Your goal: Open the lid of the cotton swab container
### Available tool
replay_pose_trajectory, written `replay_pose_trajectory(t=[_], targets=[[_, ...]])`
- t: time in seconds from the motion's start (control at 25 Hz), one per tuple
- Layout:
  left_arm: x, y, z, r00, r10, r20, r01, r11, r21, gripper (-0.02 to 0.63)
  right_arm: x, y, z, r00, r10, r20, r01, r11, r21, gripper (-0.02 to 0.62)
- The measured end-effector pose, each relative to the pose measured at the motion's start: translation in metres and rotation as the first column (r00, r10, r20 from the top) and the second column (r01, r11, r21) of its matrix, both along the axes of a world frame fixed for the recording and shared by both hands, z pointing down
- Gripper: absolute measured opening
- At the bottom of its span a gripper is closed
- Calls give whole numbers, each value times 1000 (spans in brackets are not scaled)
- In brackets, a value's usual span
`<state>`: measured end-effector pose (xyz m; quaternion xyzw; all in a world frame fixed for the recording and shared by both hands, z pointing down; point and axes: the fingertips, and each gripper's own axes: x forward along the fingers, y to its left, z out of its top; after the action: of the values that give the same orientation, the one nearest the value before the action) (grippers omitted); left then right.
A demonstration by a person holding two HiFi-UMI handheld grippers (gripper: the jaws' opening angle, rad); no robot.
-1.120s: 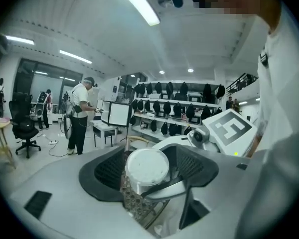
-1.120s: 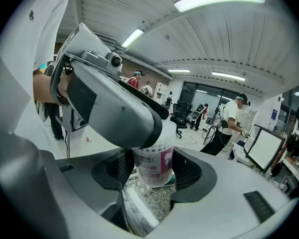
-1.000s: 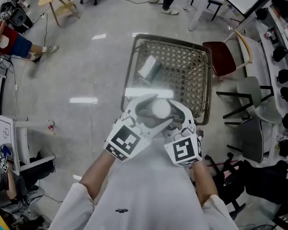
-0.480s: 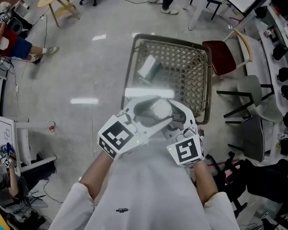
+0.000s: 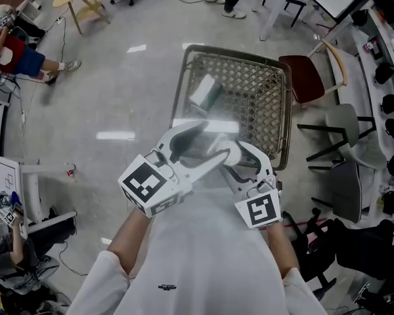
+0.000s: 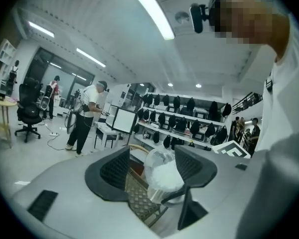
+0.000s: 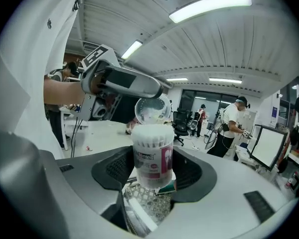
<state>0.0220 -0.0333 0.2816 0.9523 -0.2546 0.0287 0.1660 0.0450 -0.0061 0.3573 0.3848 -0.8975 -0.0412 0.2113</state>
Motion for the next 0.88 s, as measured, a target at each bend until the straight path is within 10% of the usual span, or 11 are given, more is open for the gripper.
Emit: replay_pose_trajectory(t=[0.88], targets=[[-36, -11, 47, 977, -210, 38, 212, 976, -43, 229, 37, -23, -3, 968, 198, 157, -193, 980, -49, 232]])
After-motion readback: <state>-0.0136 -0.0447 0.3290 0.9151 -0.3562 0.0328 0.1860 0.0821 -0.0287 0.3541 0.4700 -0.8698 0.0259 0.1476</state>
